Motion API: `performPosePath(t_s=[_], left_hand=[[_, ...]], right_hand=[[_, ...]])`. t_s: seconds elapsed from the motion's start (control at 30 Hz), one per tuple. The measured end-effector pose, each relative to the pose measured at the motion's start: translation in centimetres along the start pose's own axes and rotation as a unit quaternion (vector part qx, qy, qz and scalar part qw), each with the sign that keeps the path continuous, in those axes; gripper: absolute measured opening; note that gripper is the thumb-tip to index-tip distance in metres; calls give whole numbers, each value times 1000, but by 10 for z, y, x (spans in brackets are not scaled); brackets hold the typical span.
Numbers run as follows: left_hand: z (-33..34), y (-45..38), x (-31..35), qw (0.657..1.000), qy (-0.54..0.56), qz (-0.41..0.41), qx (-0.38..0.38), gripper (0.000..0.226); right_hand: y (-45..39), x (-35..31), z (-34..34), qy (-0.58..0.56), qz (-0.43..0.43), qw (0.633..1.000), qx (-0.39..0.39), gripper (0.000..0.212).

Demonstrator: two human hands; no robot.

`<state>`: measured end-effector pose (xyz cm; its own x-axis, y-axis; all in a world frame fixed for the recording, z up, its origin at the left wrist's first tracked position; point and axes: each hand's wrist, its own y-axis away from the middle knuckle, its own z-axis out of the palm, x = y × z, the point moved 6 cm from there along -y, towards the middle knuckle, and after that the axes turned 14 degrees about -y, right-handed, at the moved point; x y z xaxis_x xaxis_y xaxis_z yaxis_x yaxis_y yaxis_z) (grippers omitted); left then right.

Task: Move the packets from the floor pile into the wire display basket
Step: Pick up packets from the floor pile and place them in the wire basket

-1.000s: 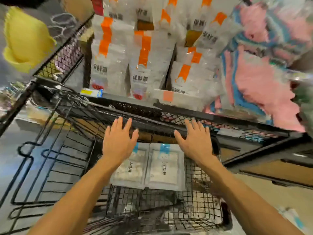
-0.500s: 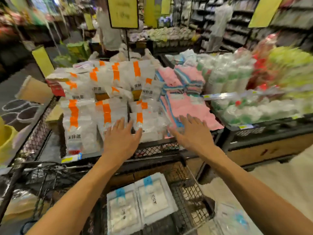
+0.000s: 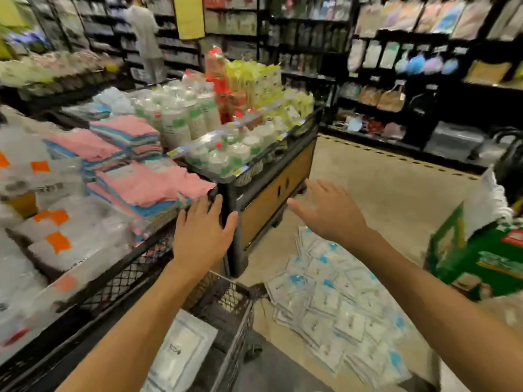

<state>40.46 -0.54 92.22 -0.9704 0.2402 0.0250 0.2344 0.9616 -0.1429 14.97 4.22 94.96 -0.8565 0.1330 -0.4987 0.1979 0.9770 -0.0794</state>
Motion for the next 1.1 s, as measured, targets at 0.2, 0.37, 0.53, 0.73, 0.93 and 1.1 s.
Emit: performPosePath(t_s=[0.2,0.37,0.53,0.73,0.93,1.1], left_hand=[[5,-29,118,995,-17,94,2,68],[22,-54,207,988,-34,148,-11,67],[52,-75,281,984,-27,170,-36,68],[98,-89,342,977,-29,190,-88,67],[157,-120,378,966,-43,228,-114,58],[233,-167,395,954,-51,256,-150,64]], right_hand=[[31,107,-58,13,77,995,58,81],[34,198,-89,10,139,988,68,87],[38,280,-106,5,181,981,73,88],[48,366,-107,9,244,966,81,87],[44,439,-79,12,313,947,71,93],[26,478,-48,10,364,929,61,92]])
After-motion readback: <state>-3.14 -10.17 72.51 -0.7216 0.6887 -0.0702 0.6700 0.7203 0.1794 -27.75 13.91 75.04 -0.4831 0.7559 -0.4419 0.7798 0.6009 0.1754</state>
